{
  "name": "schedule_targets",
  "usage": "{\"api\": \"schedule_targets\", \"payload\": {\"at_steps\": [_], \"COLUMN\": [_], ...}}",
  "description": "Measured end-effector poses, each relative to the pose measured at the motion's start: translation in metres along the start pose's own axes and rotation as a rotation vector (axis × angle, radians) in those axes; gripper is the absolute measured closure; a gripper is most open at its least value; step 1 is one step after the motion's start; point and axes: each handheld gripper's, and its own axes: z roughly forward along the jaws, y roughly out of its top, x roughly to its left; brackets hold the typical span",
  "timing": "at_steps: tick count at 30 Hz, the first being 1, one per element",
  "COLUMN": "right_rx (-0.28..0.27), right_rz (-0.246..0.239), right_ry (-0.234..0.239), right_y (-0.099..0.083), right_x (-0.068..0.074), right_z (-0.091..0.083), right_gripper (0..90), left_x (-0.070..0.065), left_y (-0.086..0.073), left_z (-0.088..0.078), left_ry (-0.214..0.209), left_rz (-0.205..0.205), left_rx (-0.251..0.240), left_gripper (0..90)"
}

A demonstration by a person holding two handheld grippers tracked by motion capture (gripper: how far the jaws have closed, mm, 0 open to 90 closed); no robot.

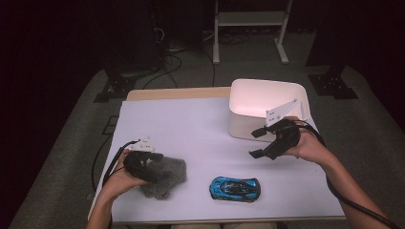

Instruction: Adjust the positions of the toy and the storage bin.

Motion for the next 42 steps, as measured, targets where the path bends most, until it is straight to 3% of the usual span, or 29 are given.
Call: {"api": "schedule_targets", "payload": {"at_steps": [20,33,42], "right_rx": [0.012,0.024,0.070], "right_rz": [-0.011,0.005,0.031], "right_ry": [-0.038,-0.077,-0.097], "right_y": [0.024,0.029,0.023], "right_x": [-0.018,-0.046,-0.070], "right_z": [-0.024,-0.032,-0.026], "right_gripper": [20.9,22.0,22.5], "left_x": [0.000,0.002,0.003], "left_y": [-0.003,-0.002,-0.003], "left_z": [-0.002,-0.001,-0.001], "left_ry": [-0.005,-0.009,-0.010], "left_rz": [-0.007,-0.009,-0.005], "left_rx": [0.003,0.004,0.015], "left_gripper": [16.4,14.9,13.6]}}
